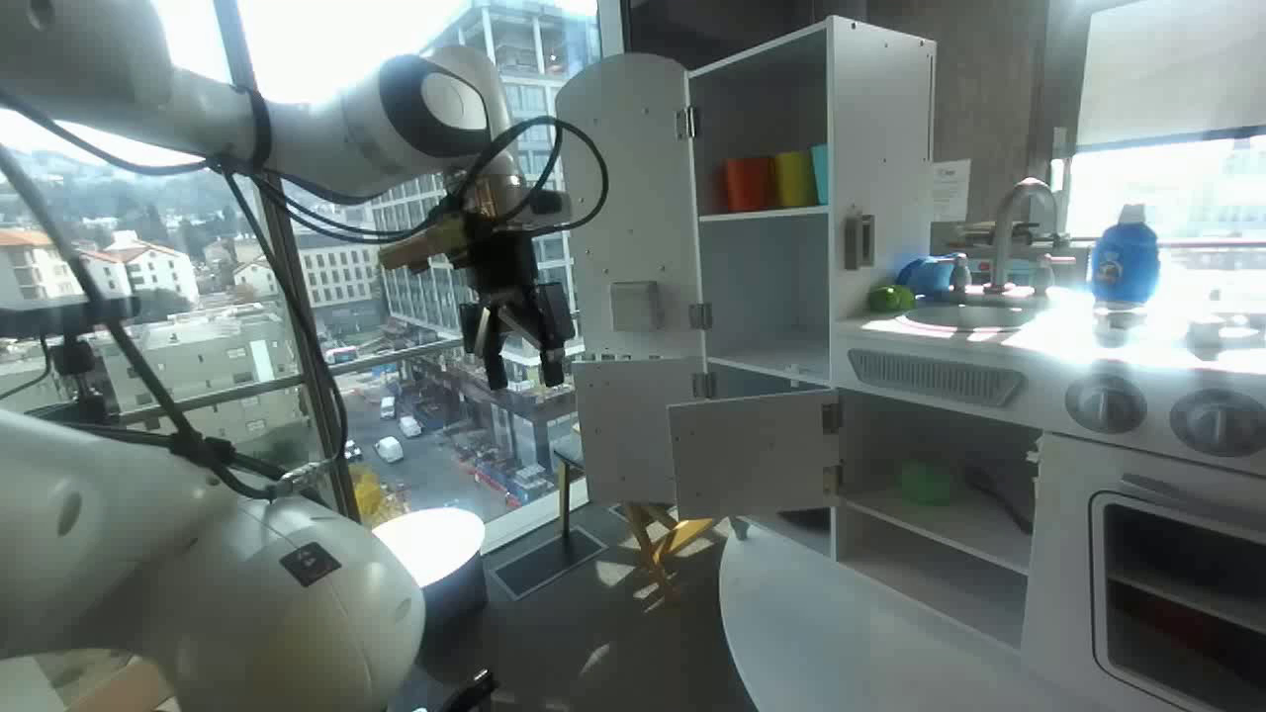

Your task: Close all the cabinet doors

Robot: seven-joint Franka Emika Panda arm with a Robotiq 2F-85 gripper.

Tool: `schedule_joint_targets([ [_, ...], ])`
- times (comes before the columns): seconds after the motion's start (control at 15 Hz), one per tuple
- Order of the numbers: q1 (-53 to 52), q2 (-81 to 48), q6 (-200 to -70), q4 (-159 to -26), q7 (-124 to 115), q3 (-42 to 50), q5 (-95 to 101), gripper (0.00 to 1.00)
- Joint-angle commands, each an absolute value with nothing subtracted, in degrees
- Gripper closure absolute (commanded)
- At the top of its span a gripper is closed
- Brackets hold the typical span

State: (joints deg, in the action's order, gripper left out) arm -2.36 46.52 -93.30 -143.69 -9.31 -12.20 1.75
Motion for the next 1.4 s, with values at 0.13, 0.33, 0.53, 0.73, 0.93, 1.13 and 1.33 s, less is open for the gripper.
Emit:
schedule_joint_targets([
  [0.13, -3.3, 46.4, -93.2, -142.9, -9.9, -11.5, 2.2, 0.00],
  [0.33, -3.3, 46.5, -93.2, -142.8, -9.9, -11.5, 2.2, 0.00],
  [0.53, -5.8, 41.8, -97.0, -142.2, -6.0, -10.6, -1.1, 0.00],
  [0.73, -6.8, 33.2, -102.5, -137.9, -2.5, -9.6, -2.2, 0.00],
  [0.93, -6.8, 23.9, -107.8, -131.0, 1.0, -7.8, -2.8, 0.00],
  [1.13, -6.7, 13.7, -112.9, -123.2, 2.5, -6.5, -4.1, 0.00],
  [1.33, -6.9, 9.2, -119.6, -125.0, 3.3, -5.8, -7.7, 0.00],
])
